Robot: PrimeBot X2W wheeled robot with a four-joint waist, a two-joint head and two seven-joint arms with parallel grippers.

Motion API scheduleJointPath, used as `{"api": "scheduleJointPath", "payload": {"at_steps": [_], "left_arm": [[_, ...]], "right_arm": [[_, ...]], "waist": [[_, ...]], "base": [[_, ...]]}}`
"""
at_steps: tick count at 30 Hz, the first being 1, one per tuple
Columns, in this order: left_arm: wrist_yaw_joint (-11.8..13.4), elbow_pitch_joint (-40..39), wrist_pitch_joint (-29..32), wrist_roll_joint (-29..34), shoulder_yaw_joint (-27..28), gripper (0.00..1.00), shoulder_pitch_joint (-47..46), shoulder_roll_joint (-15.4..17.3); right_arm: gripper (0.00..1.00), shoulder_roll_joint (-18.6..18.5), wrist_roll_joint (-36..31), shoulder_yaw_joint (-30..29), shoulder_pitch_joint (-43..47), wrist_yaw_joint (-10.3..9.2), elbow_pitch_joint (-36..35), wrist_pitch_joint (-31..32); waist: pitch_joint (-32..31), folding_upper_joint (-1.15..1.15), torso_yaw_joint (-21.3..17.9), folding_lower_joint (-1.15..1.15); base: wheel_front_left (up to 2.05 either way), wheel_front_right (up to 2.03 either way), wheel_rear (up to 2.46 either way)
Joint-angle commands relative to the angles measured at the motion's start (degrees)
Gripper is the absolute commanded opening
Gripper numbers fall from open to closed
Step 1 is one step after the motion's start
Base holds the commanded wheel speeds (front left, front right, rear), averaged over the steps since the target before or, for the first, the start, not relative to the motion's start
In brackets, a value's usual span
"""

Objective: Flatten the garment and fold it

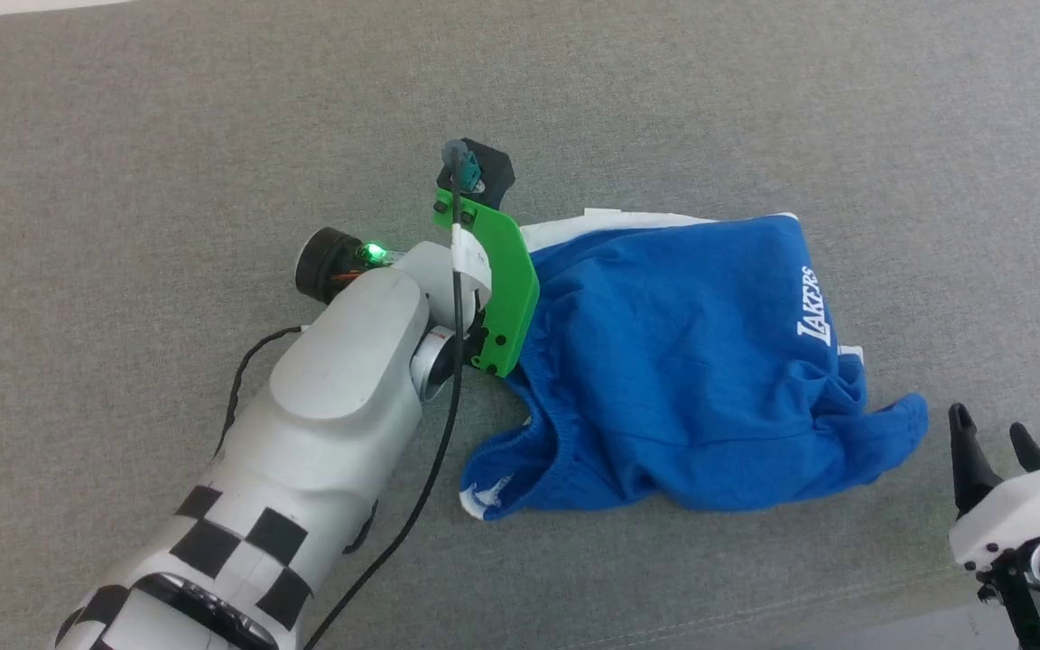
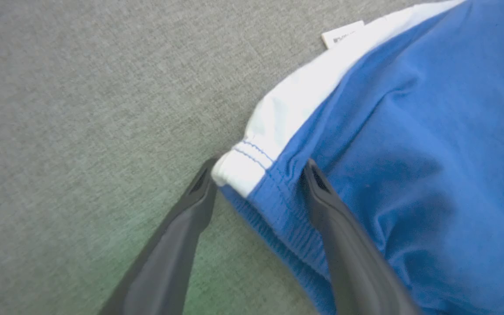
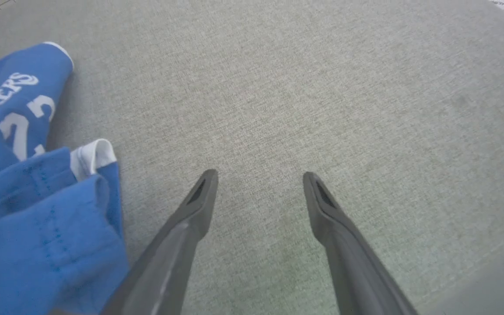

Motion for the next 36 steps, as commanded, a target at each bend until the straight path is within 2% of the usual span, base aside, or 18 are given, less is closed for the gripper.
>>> {"api": "scheduleJointPath", "payload": {"at_steps": [1, 2, 6, 9, 14, 19, 22, 27, 28, 29, 32, 35, 36], "left_arm": [[-0.77, 0.73, -0.73, -0.77, -0.08, 0.0, 0.34, 0.0], [-1.83, -0.84, -5.36, -3.96, 2.99, 0.0, 0.72, 0.22], [-2.31, -4.53, -9.93, -6.42, 6.33, 0.0, 2.24, 2.7], [-1.71, -7.75, -12.11, -8.43, 9.18, 0.0, 4.55, 4.78], [1.99, -12.54, -13.87, -11.58, 13.8, 0.0, 12.0, 8.49], [7.1, -16.18, -14.68, -15.02, 18.21, 0.0, 23.07, 11.3], [8.43, -17.8, -14.21, -16.78, 18.81, 0.0, 28.7, 11.05], [8.47, -18.87, -11.51, -19.56, 17.27, 0.01, 34.33, 8.31], [8.43, -18.92, -11.26, -20.17, 17.36, 0.37, 34.68, 7.86], [8.39, -19.13, -11.51, -20.61, 17.61, 1.0, 34.87, 7.48], [8.42, -20.39, -14.18, -21.4, 19.48, 1.0, 34.74, 7.11], [7.77, -22.78, -19.73, -20.05, 21.59, 1.0, 34.68, 8.53], [7.82, -25.19, -27.74, -16.11, 22.97, 1.0, 35.46, 10.53]], "right_arm": [[1.0, 0.02, 0.24, 0.37, -1.29, -0.08, 0.11, -0.43], [1.0, 0.02, 0.0, 0.38, -1.5, -0.08, 0.55, -0.64], [1.0, 0.02, -1.5, -1.24, -0.71, -0.08, 0.18, -0.23], [1.0, 0.02, -2.71, -2.03, -0.05, -0.08, -0.58, 0.67], [1.0, 0.02, -3.71, -1.93, 0.75, -0.08, -2.3, 2.67], [1.0, 0.02, -4.34, -1.52, 1.69, -0.08, -3.94, 4.38], [1.0, 0.02, -4.52, -1.47, 2.35, -0.08, -4.71, 5.22], [1.0, 0.02, -4.63, -1.37, 3.4, -0.08, -5.87, 6.59], [1.0, 0.02, -4.67, -1.31, 3.5, -0.08, -6.02, 6.76], [1.0, 0.02, -4.75, -1.23, 3.62, -0.08, -6.24, 6.96], [1.0, 0.02, -5.01, -0.88, 3.67, -0.08, -6.79, 7.42], [1.0, 0.02, -5.32, 0.27, 2.97, -0.08, -7.47, 8.0], [1.0, 0.02, -6.13, 2.11, 1.42, -0.08, -8.29, 8.93]], "waist": [[-0.08, 0.0, 0.32, 0.0], [-1.55, 0.0, 1.45, 0.0], [-4.06, 0.0, 4.28, 0.0], [-6.11, 0.0, 6.59, 0.0], [-9.17, 0.0, 10.08, 0.0], [-11.04, 0.0, 12.6, 0.0], [-11.63, 0.0, 13.69, 0.0], [-12.37, 0.0, 15.32, 0.0], [-12.53, 0.0, 15.51, 0.0], [-12.74, 0.0, 15.73, 0.0], [-13.38, 0.0, 16.16, 0.0], [-13.86, 0.0, 16.33, 0.0], [-13.96, 0.0, 16.48, 0.0]], "base": [[0.0, 0.0, 0.0], [0.0, 0.0, 0.0], [0.0, 0.0, 0.0], [0.0, 0.0, 0.0], [0.0, 0.0, 0.0], [0.0, 0.0, 0.0], [0.0, 0.0, 0.0], [0.0, 0.0, 0.0], [0.0, 0.0, 0.0], [0.0, 0.0, 0.0], [0.0, 0.0, 0.0], [0.0, 0.0, 0.0], [0.0, 0.0, 0.0]]}}
